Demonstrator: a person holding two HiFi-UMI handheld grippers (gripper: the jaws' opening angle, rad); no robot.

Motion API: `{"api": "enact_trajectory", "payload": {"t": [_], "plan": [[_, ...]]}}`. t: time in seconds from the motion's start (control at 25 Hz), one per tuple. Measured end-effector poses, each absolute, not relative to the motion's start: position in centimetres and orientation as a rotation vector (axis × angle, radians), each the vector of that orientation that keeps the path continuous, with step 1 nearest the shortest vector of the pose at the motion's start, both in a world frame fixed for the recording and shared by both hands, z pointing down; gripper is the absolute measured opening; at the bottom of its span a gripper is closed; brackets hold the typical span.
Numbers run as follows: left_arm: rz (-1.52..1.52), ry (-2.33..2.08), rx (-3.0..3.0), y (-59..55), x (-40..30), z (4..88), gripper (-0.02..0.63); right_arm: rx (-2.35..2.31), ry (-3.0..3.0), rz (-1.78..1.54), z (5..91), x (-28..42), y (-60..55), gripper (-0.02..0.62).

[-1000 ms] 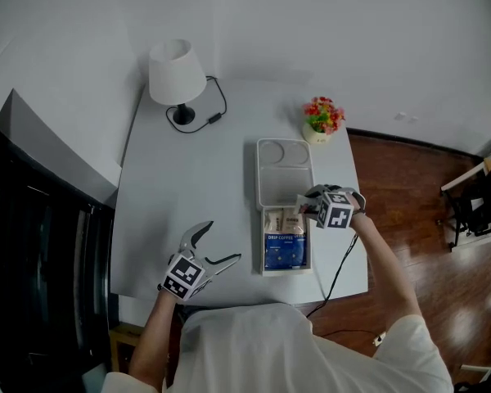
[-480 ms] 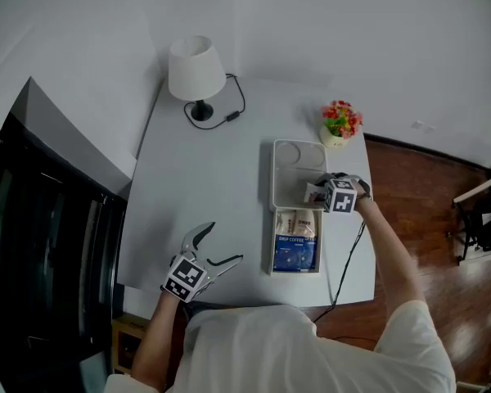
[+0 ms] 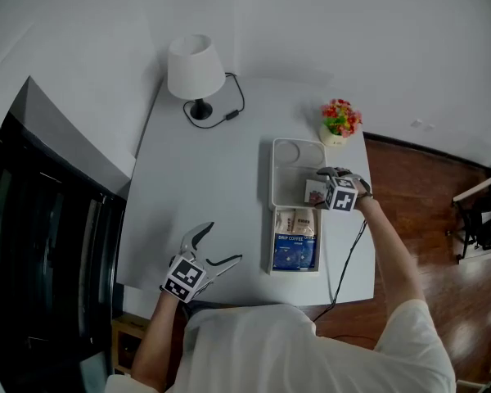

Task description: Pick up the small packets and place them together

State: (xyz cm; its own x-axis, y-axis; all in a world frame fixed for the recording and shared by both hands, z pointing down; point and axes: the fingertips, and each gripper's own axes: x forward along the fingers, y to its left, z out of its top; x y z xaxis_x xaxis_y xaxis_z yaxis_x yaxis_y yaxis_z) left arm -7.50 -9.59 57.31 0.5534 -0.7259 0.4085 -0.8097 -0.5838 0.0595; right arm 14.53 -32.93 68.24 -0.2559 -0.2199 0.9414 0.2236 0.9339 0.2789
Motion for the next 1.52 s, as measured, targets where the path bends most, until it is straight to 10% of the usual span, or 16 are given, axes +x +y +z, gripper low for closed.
{"api": "enact_trajectory", "payload": {"t": [1.04,1.52], "plan": [[-0.026,-1.762,2.597,-12.6,-10.5,43.6,0.46,1.024,-2.8,-0.337,41.6,9.2,-20.3,0.433],[-0.086,-1.957,2.514,-10.7,-11.7,41.8,0.46,1.311,-2.896,-0.124,42.8,10.6,-13.0,0.39]]}}
